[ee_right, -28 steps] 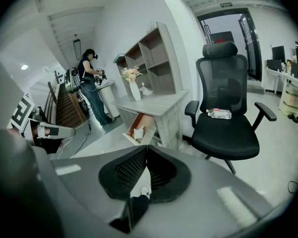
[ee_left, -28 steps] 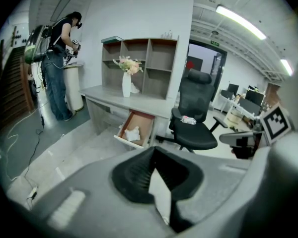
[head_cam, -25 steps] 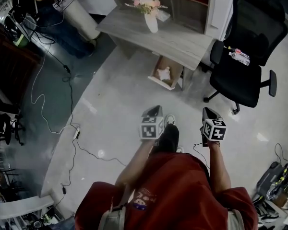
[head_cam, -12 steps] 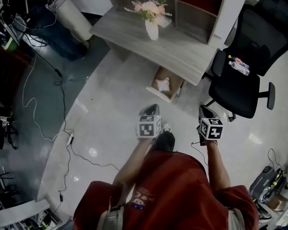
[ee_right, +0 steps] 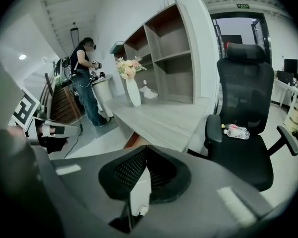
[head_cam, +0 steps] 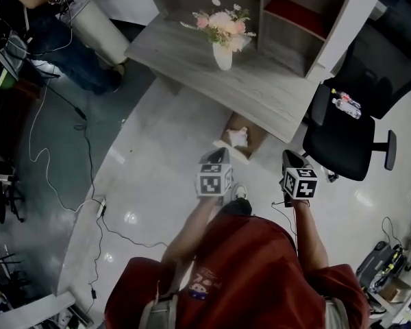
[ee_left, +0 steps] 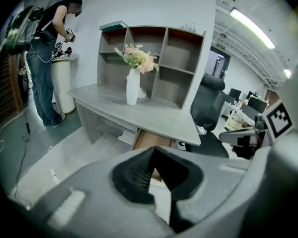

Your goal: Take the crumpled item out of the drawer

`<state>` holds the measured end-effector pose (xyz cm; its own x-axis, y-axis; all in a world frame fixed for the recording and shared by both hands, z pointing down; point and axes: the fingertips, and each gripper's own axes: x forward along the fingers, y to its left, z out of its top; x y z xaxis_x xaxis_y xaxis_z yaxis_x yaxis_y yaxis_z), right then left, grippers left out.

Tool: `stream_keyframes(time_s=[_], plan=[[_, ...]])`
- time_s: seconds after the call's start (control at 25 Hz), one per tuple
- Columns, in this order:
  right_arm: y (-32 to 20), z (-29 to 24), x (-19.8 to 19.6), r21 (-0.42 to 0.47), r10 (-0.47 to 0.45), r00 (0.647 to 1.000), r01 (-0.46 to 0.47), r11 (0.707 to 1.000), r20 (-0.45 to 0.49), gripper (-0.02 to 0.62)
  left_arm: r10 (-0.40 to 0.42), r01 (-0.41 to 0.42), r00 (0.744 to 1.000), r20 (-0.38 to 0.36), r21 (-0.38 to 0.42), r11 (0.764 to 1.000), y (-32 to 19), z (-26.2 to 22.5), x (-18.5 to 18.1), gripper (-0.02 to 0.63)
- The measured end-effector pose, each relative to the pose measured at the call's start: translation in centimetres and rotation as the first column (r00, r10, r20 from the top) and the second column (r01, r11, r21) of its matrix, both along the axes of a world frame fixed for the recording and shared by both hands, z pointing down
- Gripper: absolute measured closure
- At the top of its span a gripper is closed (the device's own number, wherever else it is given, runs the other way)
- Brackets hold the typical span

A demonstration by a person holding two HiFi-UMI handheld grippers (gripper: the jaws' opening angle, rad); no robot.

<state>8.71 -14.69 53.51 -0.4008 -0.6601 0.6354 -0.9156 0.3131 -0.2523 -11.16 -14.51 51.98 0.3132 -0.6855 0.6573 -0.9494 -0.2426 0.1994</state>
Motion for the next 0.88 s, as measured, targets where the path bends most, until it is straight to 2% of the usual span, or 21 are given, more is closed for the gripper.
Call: stream_keyframes(time_s=[0.4, 0.88], plan=[[-5.7, 0.5, -1.8, -0.005, 0.040, 0.999, -0.040, 0.999, -0.023, 0.594, 0.060, -0.061, 0.998, -0.018, -0.005, 0.998, -7.1, 1.0, -1.3, 0.609], [-7.2, 1.6, -2.7, -0.020, 0.048, 0.999, -0.049, 0.999, -0.014, 0.594, 0.090, -0.090, 0.996, -0.021, -0.022, 0.996, -9.3, 2.4, -1.0, 0.609]])
